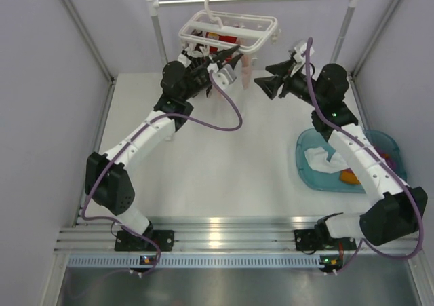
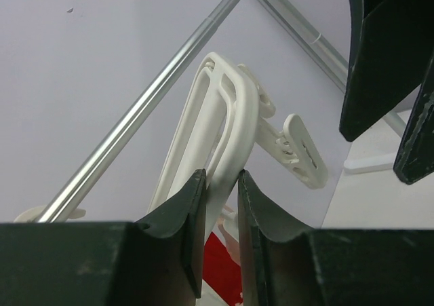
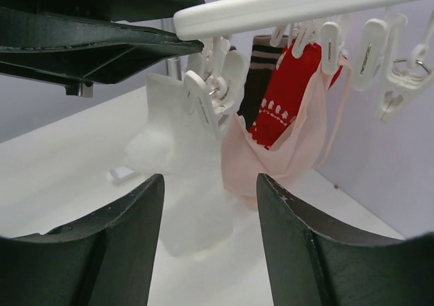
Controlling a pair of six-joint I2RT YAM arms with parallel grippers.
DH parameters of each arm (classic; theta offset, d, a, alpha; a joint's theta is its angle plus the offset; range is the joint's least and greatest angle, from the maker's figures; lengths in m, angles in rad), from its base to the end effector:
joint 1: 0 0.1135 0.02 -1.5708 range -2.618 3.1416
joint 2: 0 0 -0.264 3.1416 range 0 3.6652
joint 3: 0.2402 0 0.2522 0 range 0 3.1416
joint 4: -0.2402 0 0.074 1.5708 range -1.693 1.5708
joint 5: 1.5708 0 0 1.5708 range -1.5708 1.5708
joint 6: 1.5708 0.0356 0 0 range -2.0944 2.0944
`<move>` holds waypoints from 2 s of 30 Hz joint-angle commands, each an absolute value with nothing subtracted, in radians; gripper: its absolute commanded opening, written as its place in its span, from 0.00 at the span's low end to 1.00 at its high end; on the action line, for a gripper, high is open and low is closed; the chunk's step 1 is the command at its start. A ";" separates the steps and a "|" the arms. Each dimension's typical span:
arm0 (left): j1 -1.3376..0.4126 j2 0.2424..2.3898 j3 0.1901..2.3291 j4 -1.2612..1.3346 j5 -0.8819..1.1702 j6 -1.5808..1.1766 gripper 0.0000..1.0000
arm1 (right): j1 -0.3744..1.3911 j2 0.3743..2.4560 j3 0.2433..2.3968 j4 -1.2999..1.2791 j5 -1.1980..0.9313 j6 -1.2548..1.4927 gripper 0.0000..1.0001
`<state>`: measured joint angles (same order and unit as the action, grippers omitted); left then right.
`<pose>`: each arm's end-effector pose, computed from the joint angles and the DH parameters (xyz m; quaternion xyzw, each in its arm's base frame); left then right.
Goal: Clip the socks to the hanger
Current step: Open the clamp at the hanger.
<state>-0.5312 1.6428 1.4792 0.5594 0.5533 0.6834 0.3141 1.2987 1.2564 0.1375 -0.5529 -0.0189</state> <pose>0.3239 -0.2120 0.4363 0.4910 0.3081 -0.0901 0.8099 0.2797 0.1105 0.4273 -0.3064 0.6047 0.2863 0.6771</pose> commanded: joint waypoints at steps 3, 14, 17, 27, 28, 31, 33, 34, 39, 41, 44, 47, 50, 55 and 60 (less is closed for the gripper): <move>-0.528 1.597 1.440 0.571 0.595 0.588 0.07 | 0.324 1.358 1.278 0.336 -0.624 -0.006 0.57; -0.519 1.588 1.424 0.586 0.614 0.554 0.07 | 0.351 1.427 1.333 0.408 -0.656 -0.005 0.57; -0.518 1.588 1.424 0.586 0.614 0.551 0.07 | 0.371 1.433 1.335 0.425 -0.657 -0.006 0.57; -0.518 1.580 1.416 0.580 0.617 0.540 0.08 | 0.391 1.447 1.348 0.436 -0.614 -0.026 0.51; -0.518 1.578 1.411 0.578 0.617 0.540 0.08 | 0.391 1.450 1.351 0.436 -0.609 -0.028 0.50; -0.518 1.575 1.405 0.577 0.618 0.545 0.08 | 0.393 1.453 1.364 0.426 -0.592 -0.043 0.42; -0.518 1.571 1.401 0.575 0.627 0.551 0.08 | 0.393 1.459 1.377 0.407 -0.583 -0.055 0.40; -0.518 1.572 1.399 0.574 0.629 0.551 0.08 | 0.391 1.460 1.382 0.400 -0.575 -0.057 0.40; -0.518 1.571 1.399 0.566 0.626 0.551 0.09 | 0.394 1.465 1.391 0.399 -0.581 -0.060 0.26; -0.518 1.571 1.401 0.561 0.626 0.549 0.09 | 0.394 1.462 1.394 0.387 -0.592 -0.067 0.15; -0.518 1.571 1.404 0.555 0.614 0.529 0.12 | 0.394 1.456 1.396 0.351 -0.620 -0.095 0.04; -0.517 1.572 1.428 0.535 0.581 0.460 0.24 | 0.394 1.454 1.417 0.290 -0.663 -0.117 0.00; -0.511 1.559 1.453 0.490 0.565 0.368 0.34 | 0.394 1.454 1.449 0.223 -0.715 -0.127 0.00; -0.502 1.513 1.454 0.427 0.561 0.174 0.47 | 0.393 1.468 1.505 0.137 -0.801 -0.118 0.00; -0.492 1.454 1.462 0.368 0.528 0.003 0.52 | 0.393 1.483 1.528 0.103 -0.831 -0.101 0.00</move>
<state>-0.4965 1.5219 1.4361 0.4393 0.5343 0.1829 0.3798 1.4757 1.4616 0.1055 -0.7712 -0.1040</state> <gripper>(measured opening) 0.519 0.246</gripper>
